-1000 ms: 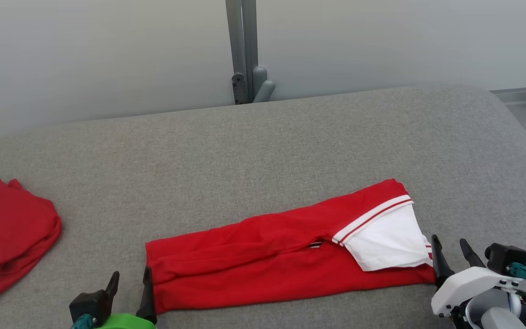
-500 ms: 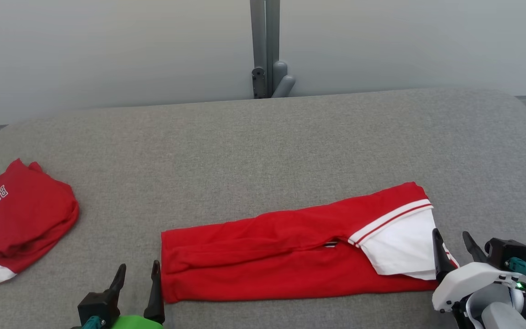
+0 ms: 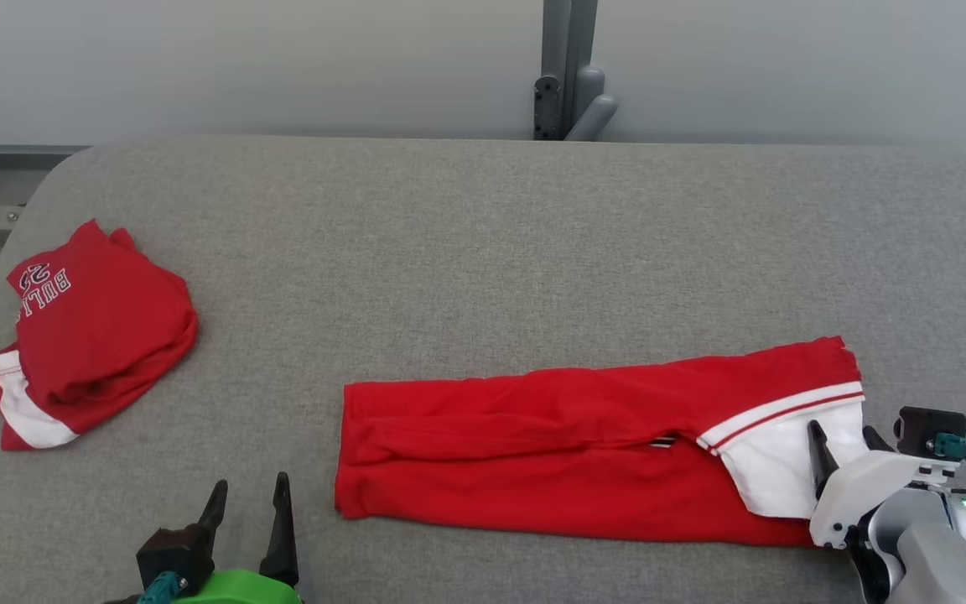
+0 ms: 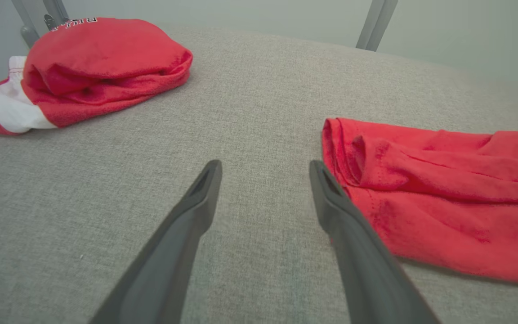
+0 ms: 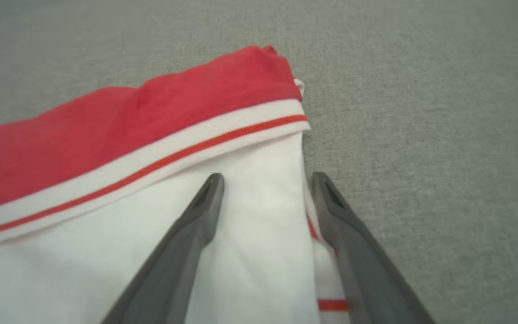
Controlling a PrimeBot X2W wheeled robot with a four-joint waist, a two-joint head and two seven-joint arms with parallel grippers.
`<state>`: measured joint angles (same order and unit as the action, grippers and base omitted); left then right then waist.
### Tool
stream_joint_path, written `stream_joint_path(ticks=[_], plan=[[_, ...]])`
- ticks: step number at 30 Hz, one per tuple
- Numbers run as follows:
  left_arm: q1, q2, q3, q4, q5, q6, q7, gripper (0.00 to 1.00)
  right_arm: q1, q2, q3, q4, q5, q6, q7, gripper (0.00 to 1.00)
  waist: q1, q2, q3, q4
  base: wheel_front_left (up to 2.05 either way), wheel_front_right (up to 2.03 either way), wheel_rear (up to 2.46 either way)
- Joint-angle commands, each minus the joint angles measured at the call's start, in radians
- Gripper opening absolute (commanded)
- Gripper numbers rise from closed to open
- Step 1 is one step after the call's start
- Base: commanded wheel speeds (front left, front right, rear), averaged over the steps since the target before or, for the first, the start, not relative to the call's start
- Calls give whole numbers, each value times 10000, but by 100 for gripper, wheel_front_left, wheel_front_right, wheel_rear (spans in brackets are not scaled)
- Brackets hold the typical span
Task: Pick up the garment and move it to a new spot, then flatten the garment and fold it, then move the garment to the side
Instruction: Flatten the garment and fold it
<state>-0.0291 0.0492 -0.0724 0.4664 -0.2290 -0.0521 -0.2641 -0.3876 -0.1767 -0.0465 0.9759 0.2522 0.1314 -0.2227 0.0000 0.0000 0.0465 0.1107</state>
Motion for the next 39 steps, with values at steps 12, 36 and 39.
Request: stream_joint_path(ticks=[12, 36, 39], plan=[[-132, 26, 103, 94, -191, 61, -3, 100, -586, -83, 562, 2067, 411, -17, 1766, 82, 0, 0, 232, 275, 0, 0, 0], [463, 28, -30, 229, -486, 106, -3, 100, -1288, -73, 772, 1701, 906, -9, 577, 0, 0, 0, -453, -301, 0, 0, 0], [471, 28, -38, 232, -546, 104, -3, 100, -1197, 120, 1254, 1158, 1105, -8, 794, 0, 0, 0, -496, -399, 0, 0, 0]])
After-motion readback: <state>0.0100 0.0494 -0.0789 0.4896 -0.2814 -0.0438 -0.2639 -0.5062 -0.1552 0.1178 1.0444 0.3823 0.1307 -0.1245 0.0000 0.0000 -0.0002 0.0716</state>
